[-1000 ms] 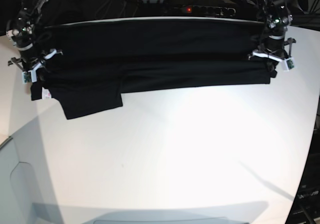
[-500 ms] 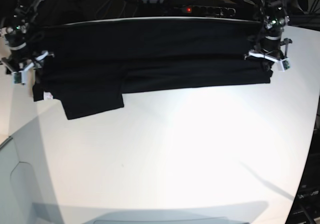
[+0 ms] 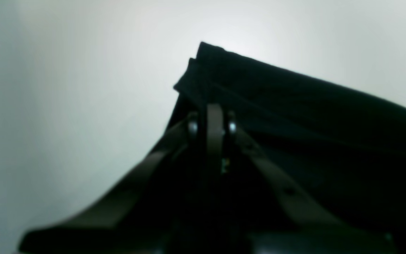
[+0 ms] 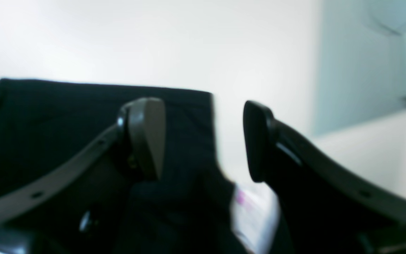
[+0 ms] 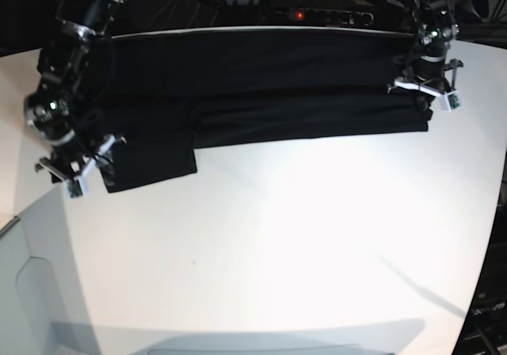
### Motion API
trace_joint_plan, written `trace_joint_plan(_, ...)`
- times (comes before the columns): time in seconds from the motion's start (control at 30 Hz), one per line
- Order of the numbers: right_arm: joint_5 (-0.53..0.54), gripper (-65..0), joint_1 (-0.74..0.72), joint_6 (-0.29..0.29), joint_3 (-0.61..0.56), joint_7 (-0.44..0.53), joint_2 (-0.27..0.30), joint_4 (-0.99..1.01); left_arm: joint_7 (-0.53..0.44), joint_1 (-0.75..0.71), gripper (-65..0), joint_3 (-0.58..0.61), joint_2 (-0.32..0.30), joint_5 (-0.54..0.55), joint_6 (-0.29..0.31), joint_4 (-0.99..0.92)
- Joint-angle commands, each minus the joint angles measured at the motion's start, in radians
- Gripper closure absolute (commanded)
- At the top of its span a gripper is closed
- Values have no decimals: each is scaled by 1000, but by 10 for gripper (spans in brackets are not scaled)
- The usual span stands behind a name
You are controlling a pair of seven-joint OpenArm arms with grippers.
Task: Fold the T-shirt properly
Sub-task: 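Lower the folded hem onto the collar edge and release both grippers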
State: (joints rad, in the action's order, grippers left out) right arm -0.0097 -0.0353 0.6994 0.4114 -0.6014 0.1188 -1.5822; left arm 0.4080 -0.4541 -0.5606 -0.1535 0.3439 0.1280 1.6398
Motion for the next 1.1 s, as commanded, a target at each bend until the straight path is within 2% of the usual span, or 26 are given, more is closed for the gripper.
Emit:
trace_joint_plan(0.0,9,-359,-41,-1,-6,22,11,35,-24,-2,-2,-5,-11,4,-3,15)
trace_joint_plan(0.1,7,-359,-111,-1,-4,27,14,193,-24,-15,-2,-5,-11,4,-3,18)
trace_joint_plan(0.2,9,-359,-145,-47,-6,59,40,296,-24,-15,-2,-5,-11,4,-3,17)
trace_joint_plan(0.33,9,-359,-150,-62,-7,117,45,363,-24,-15,-2,-5,-11,4,-3,15)
trace_joint_plan(0.47,9,-355,-140,-62,-10,122,65,400,-24,-15,-2,-5,-11,4,-3,15)
trace_joint_plan(0.57,9,-282,-125,-56,-29,131,66,411,-24,-15,-2,-5,-11,4,-3,15)
trace_joint_plan(0.73,9,0,-96,-57,-47,125,61,340,-24,-15,-2,-5,-11,4,-3,17)
trace_joint_plan(0.87,12,0,-19,-57,-45,125,55,164,-24,-15,-2,-5,-11,4,-3,15)
trace_joint_plan(0.97,14,0,48,-57,-38,122,26,-13,-24,-13,-2,-5,-11,4,-3,15)
trace_joint_plan(1.07,15,0,128,-56,-36,61,23,-189,-24,-13,-2,-5,-11,4,-3,15)
